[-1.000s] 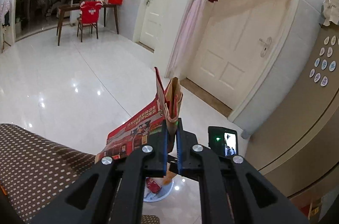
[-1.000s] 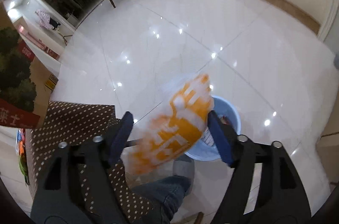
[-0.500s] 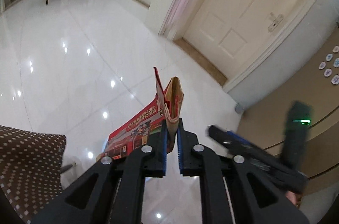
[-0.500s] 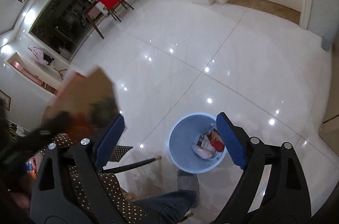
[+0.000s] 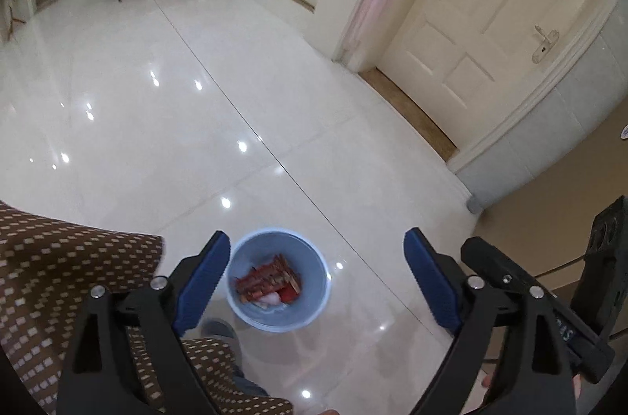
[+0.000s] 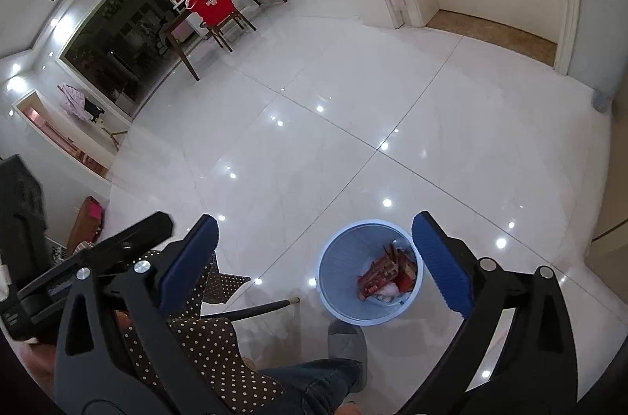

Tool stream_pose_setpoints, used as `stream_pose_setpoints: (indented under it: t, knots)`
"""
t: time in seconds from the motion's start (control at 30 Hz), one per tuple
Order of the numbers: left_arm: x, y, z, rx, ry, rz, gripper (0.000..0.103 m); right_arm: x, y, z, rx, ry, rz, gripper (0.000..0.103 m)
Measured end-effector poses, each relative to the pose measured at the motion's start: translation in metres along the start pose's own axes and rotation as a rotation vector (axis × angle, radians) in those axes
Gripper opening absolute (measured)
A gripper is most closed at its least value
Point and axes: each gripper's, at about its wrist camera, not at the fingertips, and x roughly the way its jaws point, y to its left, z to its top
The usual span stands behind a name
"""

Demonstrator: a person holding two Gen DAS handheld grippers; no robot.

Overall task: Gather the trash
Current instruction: 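Drop the red box into the wastebasket by opening the left tool, then move both open tools back over the trash on the mat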

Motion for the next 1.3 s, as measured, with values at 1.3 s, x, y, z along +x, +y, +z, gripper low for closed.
stream_pose_setpoints:
  t: [1.3]
  knots:
    - [-0.310, 0.098, -0.132, -0.054, -0.465, 0.285, 0.094, -0.137, 0.246, -0.104, -0.482, -0.158, 0.185, 0.097]
